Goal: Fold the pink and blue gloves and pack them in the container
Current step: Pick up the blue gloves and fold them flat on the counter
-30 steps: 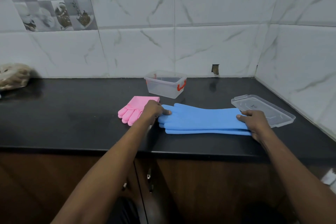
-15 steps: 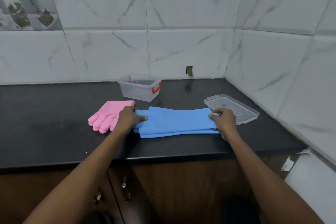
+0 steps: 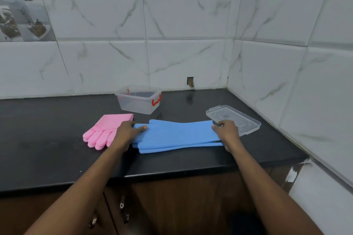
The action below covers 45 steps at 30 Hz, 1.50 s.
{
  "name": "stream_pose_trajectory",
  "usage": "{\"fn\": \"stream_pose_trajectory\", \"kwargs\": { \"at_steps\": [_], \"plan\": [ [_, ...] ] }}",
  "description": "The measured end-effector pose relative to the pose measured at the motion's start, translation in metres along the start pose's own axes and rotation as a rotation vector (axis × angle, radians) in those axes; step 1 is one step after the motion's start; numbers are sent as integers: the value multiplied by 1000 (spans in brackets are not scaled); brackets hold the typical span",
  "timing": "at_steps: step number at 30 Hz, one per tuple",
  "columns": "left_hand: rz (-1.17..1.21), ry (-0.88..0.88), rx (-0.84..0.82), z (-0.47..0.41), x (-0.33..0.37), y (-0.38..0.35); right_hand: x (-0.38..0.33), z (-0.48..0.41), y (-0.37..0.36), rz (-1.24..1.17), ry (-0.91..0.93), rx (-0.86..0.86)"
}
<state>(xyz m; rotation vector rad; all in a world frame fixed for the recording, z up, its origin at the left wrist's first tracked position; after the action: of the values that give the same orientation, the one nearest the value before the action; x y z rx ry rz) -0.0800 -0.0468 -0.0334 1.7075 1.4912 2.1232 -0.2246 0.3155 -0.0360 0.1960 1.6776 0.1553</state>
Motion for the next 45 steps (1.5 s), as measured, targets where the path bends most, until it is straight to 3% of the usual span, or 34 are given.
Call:
{"fn": "stream_pose_trajectory", "kwargs": {
  "at_steps": [5,11,15,20,24,27,30,33,41,43,45],
  "plan": [
    [105,91,-45,-14,-15,2,3,-3,29,-160,-126,58],
    [-37,47,-56,-12,-13,-3,-4,14,22,47,-67,-71],
    [-71,-32,4,-1,-4,1,-10,17,14,192,-14,-48],
    [-168,-160,123,28,23,13,-27,28,5,422,72,-22],
    [-469,-502,297,53,61,16,-39,44,-1,623,117,31],
    [-499,-736,175,53,88,-1,-42,57,-1,761,91,60],
    [-667,-822,-79,45,101,-42,-38,64,-2,766,20,58],
    [-972,-825,-260,44,84,-84,-34,64,-2,735,-29,53],
    [-1026,-746,-440,42,71,-93,-23,55,4,632,-93,8],
    [-1038,-740,-440,45,75,-92,-22,53,4,495,-117,28],
    [-1032,-770,-393,53,82,-94,-15,49,1,107,-166,59]
  ]
}}
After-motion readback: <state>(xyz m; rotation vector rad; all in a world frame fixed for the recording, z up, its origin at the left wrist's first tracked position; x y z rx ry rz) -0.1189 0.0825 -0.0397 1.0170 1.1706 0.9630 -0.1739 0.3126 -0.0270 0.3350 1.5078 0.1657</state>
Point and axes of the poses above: each hand's wrist, its own z-axis away from the middle knuckle, its own y-axis out of the back of the hand, x = y × z, the point moved 8 cm from there along -z, towards the middle knuckle, and after that the axes turned 14 degrees about -z, right-handed, at the moved point
